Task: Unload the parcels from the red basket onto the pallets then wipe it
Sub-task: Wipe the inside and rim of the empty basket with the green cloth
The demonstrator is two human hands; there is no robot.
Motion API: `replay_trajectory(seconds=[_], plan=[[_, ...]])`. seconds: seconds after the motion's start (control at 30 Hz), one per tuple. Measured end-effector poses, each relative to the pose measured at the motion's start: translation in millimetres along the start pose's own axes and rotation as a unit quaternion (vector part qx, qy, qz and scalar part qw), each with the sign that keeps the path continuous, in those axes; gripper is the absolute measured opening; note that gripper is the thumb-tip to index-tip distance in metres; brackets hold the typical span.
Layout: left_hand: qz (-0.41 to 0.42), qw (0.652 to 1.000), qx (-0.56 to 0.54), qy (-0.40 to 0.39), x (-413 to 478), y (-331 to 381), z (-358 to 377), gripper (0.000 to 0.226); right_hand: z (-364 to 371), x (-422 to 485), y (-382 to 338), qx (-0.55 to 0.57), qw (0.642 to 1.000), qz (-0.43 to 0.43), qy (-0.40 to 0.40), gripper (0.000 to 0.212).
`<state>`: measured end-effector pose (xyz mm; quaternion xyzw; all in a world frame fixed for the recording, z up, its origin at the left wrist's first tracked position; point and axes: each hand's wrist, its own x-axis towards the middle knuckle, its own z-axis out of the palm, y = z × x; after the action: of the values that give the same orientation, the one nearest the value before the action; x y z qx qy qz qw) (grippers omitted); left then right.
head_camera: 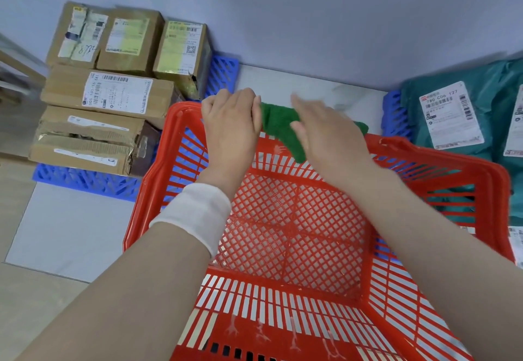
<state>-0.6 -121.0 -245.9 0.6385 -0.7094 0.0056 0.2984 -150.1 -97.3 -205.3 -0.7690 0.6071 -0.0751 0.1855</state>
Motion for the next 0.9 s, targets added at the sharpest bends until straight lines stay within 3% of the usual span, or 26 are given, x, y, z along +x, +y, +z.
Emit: replay_trajectory(seconds=[0.03, 0.13, 0.27, 0.37, 0.43, 0.5, 0.57, 0.67, 0.73, 0.8, 0.9], plan=[[0.002, 1.0, 0.001, 0.001, 0.0, -0.1, 0.3, 0.025, 9.5, -0.1, 2.7, -0.074, 0.997, -0.001, 0.017, 0.046], [0.008, 1.0, 0.01, 0.011, 1.7, 0.6, 0.4, 0.025, 13.7, 5.3, 0.3, -0.113, 0.988, -0.001, 0.101, 0.047], [0.009, 1.0, 0.01, -0.002, 1.3, -1.2, -0.6, 0.026, -3.3, 16.6, 5.4, -0.128, 0.988, 0.082, 0.019, 0.036], [0.004, 1.0, 0.014, 0.001, 1.7, -1.2, -0.2, 0.029, -22.8, 7.7, 15.5, -0.03, 0.987, 0.156, -0.019, 0.04], [0.002, 1.0, 0.02, 0.006, 2.1, -0.1, 0.7, 0.029, -21.8, -3.5, 16.3, -0.005, 0.993, 0.109, -0.037, 0.044], [0.002, 1.0, 0.023, 0.005, 1.8, 0.0, 1.1, 0.029, -9.7, -9.2, 11.6, -0.075, 0.997, 0.026, -0.021, 0.044], [0.002, 1.0, 0.023, 0.003, 1.3, -0.2, 0.8, 0.029, 1.4, -5.3, 8.6, -0.104, 0.994, 0.002, -0.02, 0.045], [0.01, 1.0, 0.024, 0.006, 0.9, -0.1, 0.0, 0.028, 5.7, 1.9, -2.7, -0.05, 0.998, -0.025, -0.015, 0.053], [0.01, 1.0, 0.02, 0.004, 1.1, 0.3, 0.5, 0.028, 0.1, 3.5, -0.2, 0.05, 0.999, -0.014, -0.01, 0.048], [0.008, 1.0, 0.018, 0.003, 0.9, -0.4, 0.8, 0.029, -14.3, 0.4, 13.2, 0.144, 0.988, -0.019, -0.052, 0.047], [0.007, 1.0, 0.022, 0.007, 1.5, -0.1, 1.2, 0.029, -31.2, -2.4, 30.0, 0.043, 0.989, -0.034, -0.134, 0.064]])
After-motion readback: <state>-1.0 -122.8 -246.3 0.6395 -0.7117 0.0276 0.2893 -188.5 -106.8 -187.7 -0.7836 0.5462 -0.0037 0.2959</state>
